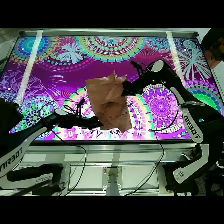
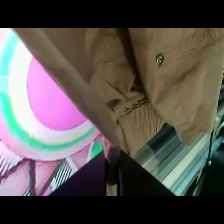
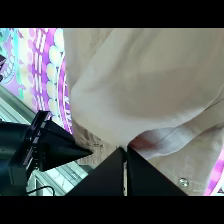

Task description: Fold the clothes and pants, and hang the long-sleeved shirts on hangers.

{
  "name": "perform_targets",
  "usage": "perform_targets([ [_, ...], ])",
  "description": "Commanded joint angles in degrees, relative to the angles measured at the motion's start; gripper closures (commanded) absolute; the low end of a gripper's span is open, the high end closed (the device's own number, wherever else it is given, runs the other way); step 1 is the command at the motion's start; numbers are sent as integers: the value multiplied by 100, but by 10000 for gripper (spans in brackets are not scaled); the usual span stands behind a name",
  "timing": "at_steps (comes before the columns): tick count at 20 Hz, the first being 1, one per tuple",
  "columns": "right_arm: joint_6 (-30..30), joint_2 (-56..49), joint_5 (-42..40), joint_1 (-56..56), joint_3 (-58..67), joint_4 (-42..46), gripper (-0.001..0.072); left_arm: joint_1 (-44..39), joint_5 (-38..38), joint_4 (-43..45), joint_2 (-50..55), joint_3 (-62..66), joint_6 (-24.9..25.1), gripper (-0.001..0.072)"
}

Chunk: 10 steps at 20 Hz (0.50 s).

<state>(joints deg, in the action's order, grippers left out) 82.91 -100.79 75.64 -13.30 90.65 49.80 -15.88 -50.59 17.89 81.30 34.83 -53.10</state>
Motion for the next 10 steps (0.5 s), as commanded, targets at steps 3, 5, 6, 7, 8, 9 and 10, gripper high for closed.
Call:
perform_targets([
  [3, 4, 2, -52, 59, 7, 37, 700, -57, 258, -632, 55, 46, 4, 695],
  [5, 7, 2, -52, 264, 7, 42, 700, 155, 164, -437, 48, 192, -2, 697],
  [6, 7, 4, -13, 428, 7, 44, 701, 328, -9, -275, 46, 350, -35, 697],
  [7, 7, 4, 0, 623, 7, 55, 701, 509, -197, -33, 46, 546, -175, 698],
  [8, 0, 4, 35, 857, 7, 68, 701, 704, -332, 407, 46, 831, -461, 698],
  [9, 0, 4, 68, 1088, 7, 109, 701, 866, -431, 964, 46, 1145, -811, 698],
  [10, -11, 2, 155, 1338, 7, 149, 701, 1003, -507, 1587, 46, 1495, -1176, 698],
])
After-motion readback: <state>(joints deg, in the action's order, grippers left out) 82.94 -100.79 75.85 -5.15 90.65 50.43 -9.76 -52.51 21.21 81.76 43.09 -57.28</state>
